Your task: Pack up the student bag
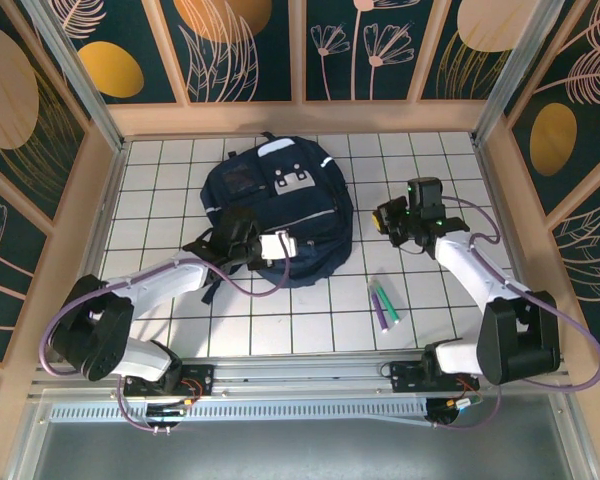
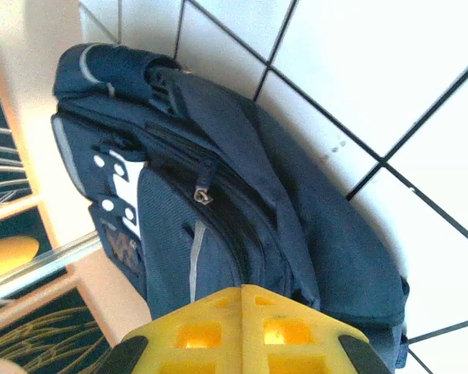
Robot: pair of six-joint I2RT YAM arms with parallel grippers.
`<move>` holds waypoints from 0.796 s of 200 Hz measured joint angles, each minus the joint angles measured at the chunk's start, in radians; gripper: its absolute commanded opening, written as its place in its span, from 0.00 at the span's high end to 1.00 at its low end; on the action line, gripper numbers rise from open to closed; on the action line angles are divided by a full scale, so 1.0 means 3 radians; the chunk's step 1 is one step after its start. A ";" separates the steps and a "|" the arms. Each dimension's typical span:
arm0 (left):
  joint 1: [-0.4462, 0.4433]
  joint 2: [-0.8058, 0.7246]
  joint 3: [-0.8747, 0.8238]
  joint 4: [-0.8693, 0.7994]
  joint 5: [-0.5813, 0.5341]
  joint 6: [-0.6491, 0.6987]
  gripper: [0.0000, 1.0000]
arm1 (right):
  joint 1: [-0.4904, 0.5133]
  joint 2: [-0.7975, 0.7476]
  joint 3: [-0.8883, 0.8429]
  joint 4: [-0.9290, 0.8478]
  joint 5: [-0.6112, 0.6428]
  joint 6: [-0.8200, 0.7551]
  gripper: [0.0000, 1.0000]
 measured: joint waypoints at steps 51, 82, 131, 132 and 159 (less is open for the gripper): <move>0.0038 -0.0072 0.0128 -0.0291 0.0207 -0.0043 1.00 | 0.0542 0.0173 0.0364 -0.0261 -0.0294 -0.1747 0.74; 0.0051 -0.0118 0.0182 -0.0398 0.0348 -0.0104 1.00 | 0.1078 0.0172 0.0495 -0.0502 -0.0333 -0.2809 0.70; 0.0057 -0.0160 0.0193 -0.0493 0.0435 -0.0139 1.00 | 0.1029 0.0328 0.0496 -0.0645 -0.0638 -0.3319 0.58; 0.0057 -0.0160 0.0195 -0.0493 0.0436 -0.0140 1.00 | 0.1027 0.0336 0.0496 -0.0645 -0.0647 -0.3321 0.58; 0.0057 -0.0160 0.0200 -0.0498 0.0459 -0.0148 1.00 | 0.1024 0.0474 0.0496 -0.0632 -0.0876 -0.3367 0.58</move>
